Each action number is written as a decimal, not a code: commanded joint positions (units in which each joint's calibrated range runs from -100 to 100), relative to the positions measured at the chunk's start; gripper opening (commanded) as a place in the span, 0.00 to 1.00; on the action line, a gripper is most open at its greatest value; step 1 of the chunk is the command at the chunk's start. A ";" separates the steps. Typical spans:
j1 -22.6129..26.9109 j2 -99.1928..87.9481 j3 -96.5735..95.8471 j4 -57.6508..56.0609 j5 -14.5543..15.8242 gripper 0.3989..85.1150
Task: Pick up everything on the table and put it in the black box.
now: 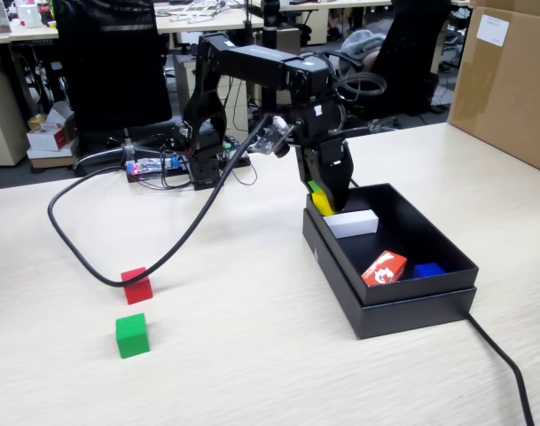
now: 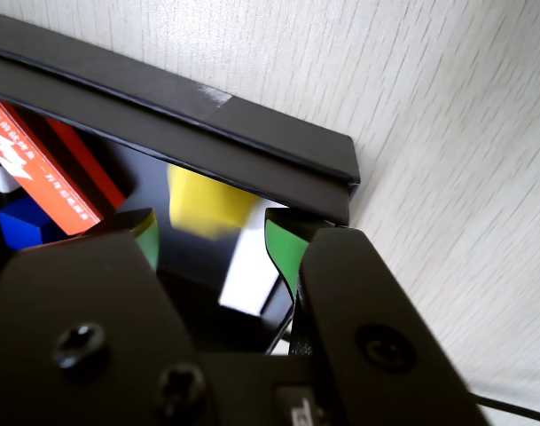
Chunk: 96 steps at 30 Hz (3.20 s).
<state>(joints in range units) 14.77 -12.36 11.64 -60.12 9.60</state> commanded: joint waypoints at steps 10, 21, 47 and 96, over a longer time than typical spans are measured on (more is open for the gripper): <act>-1.86 -10.07 1.96 0.12 -1.37 0.41; -10.89 -31.64 -1.12 0.12 -7.86 0.46; -29.79 -15.69 -19.16 7.73 -20.51 0.54; -31.31 13.68 -0.94 12.39 -23.25 0.35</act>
<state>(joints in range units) -16.53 2.65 6.89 -49.44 -13.36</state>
